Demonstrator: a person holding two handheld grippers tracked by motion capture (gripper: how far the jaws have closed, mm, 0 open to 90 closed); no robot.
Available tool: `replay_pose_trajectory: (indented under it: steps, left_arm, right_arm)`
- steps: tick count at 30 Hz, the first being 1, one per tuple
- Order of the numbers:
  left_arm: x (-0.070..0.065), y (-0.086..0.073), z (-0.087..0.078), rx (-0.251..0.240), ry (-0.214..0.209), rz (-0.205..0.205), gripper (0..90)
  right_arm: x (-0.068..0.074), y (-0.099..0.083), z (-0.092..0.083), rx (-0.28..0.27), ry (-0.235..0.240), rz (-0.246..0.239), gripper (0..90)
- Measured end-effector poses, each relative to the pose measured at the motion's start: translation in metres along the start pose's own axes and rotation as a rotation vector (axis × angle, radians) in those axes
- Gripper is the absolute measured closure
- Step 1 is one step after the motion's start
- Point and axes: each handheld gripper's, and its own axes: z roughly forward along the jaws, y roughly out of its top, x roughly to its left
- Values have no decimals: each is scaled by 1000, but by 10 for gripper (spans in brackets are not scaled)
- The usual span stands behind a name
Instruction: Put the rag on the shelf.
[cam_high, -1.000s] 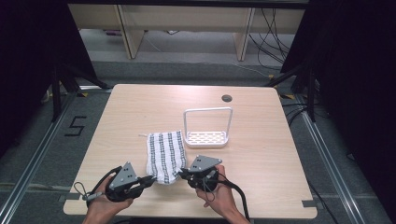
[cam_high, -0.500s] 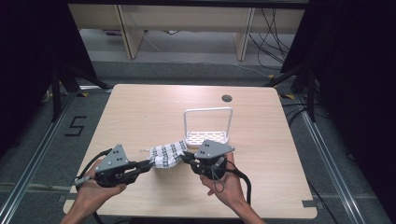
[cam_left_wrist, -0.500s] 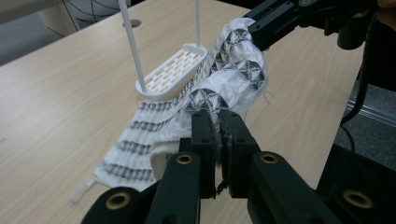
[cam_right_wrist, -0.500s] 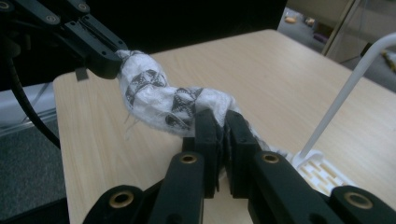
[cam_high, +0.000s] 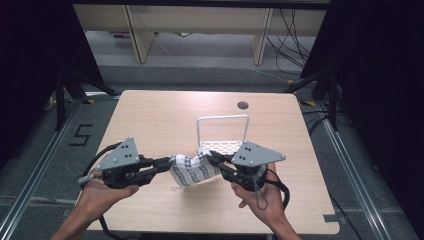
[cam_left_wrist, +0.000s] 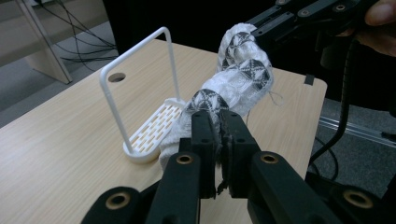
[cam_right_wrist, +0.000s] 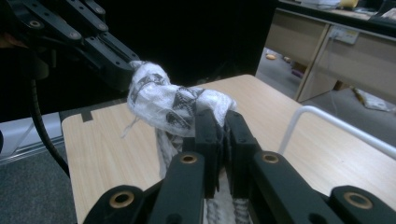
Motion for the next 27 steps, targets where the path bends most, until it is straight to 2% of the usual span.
replay_pose_trajectory:
  steps: [2,9,11,12,13,15,18,23,24,25,27]
  left_arm:
    - [0,5,4,-5,-12,0,844]
    - [0,22,21,-17,-45,5,843]
    - [0,28,25,-22,-50,5,844]
    - [1,31,27,-22,-53,16,844]
    - [1,35,29,-26,-53,16,844]
    - [2,42,32,-29,-52,27,844]
    - [4,50,37,-46,-48,24,843]
    - [10,61,44,-51,-42,19,843]
    - [12,63,46,-58,-39,16,843]
    - [15,65,47,-57,-37,17,844]
    - [18,67,50,-53,-33,14,844]
  right_arm:
    - [0,1,-3,-1,1,8,862]
    - [-13,4,-28,-28,-51,-3,862]
    - [-15,4,-33,-28,-57,25,862]
    - [-18,4,-34,-36,-63,24,862]
    - [-21,4,-36,-42,-74,10,862]
    - [-25,5,-38,-43,-78,32,861]
    - [-31,7,-40,-56,-94,51,862]
    - [-42,10,-42,-58,-127,65,861]
    - [-45,11,-42,-65,-132,52,861]
    - [-47,11,-42,-63,-133,74,861]
    - [-51,11,-42,-73,-150,65,861]
